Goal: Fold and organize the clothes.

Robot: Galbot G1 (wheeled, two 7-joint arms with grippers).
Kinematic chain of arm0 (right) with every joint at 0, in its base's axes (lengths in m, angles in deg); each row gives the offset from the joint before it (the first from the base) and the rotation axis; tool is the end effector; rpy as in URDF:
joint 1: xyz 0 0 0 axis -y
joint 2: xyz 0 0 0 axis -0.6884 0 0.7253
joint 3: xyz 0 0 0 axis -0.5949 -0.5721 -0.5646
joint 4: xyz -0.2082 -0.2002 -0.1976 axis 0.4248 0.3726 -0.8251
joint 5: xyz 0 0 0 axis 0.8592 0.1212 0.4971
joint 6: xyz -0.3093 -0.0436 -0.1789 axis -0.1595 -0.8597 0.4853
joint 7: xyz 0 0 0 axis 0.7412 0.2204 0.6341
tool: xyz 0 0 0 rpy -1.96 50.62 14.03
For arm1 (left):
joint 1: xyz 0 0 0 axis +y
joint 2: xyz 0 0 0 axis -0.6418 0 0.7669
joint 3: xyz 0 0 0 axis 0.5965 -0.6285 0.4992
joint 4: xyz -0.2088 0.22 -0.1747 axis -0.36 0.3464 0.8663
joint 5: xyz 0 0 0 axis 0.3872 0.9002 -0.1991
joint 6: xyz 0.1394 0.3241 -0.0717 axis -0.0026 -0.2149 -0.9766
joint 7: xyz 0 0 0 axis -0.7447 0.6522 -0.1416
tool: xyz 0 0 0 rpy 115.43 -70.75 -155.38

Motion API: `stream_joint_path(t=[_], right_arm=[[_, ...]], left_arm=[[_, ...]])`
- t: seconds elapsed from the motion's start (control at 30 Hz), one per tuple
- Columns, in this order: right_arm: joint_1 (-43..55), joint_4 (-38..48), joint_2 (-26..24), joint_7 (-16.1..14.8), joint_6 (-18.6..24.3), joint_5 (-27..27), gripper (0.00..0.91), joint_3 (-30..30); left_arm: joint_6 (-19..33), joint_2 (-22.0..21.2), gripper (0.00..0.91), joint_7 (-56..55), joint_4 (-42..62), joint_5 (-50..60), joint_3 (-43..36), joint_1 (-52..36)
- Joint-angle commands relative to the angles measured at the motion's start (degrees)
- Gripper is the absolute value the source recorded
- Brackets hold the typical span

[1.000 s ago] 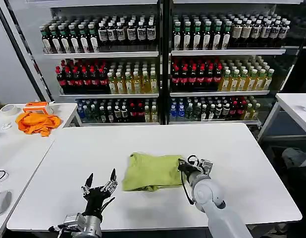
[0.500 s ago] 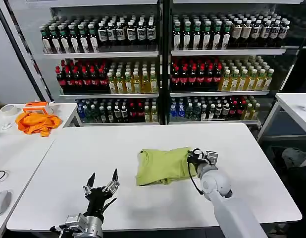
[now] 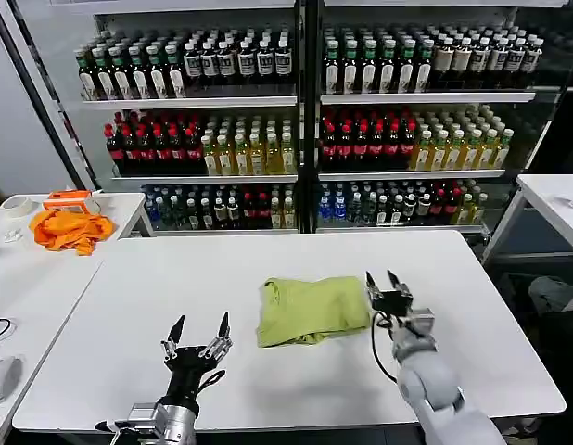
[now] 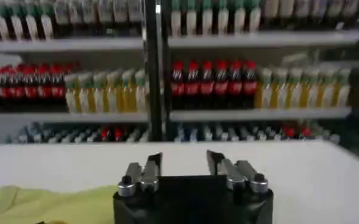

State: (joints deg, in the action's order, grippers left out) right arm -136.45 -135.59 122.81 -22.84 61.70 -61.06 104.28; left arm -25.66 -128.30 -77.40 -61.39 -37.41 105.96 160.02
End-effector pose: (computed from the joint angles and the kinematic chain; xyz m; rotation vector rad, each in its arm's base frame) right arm 0.3249 -0.0264 -0.2836 0.0843 -2.9613 0.0231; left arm 0.1744 -0.0210 -0.2727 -0.0623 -3.0449 0.2028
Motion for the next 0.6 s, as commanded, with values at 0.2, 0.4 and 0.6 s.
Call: stream_joint_path(t=[0.2, 0.4, 0.6], right_arm=[[-35.88, -26.66, 3.13, -6.01, 11.30, 10.94, 0.907, 20.45], [-37.20, -28.10, 4.41, -6.19, 10.93, 12.46, 0.907, 20.77], [-38.24, -29.03, 5.54, -6.16, 11.68, 13.42, 0.907, 20.51]], left_arm=[[-0.24, 1.61, 0.907, 1.44, -1.60, 7.17, -1.74, 0.20], [-1.28, 2.47, 0.907, 2.08, -2.35, 7.94, -1.56, 0.65], [-1.54, 2.39, 0.907, 2.68, -3.85, 8.84, -1.15, 1.71]])
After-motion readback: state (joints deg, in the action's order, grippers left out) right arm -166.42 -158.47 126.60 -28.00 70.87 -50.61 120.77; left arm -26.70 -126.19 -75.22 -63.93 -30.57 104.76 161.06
